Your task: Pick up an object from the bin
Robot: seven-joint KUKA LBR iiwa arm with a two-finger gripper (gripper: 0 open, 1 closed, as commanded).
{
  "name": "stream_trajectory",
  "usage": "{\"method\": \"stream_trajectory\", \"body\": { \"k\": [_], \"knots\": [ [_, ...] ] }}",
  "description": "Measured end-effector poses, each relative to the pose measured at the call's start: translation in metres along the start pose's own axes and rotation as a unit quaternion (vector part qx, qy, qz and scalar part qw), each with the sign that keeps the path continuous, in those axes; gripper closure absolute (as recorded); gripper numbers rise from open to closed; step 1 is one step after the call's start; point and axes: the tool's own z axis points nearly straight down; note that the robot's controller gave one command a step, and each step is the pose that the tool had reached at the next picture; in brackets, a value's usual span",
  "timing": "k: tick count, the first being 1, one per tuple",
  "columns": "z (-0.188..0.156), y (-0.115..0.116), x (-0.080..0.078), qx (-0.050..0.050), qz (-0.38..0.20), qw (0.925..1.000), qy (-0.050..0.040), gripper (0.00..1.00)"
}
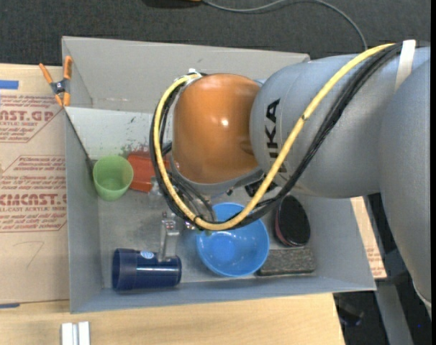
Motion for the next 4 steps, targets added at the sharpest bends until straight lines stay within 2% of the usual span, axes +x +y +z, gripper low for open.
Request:
{"method": "stream_trajectory", "body": {
  "k": [1, 2, 3, 4],
  "knots": [
    [0.0, 0.0, 0.0, 0.0, 0.0, 1.0, 0.0, 0.0],
    [0.042, -0.067, -0.026, 0.001, 0.0, 1.0, 0.0013, 0.0],
    [0.053, -0.051, -0.015, 0.0, -0.009, 1.0, -0.0033, 0.0],
    [0.081, 0.019, 0.004, -0.001, 0.09, 0.9959, -0.0028, 0.0]
  ]
}}
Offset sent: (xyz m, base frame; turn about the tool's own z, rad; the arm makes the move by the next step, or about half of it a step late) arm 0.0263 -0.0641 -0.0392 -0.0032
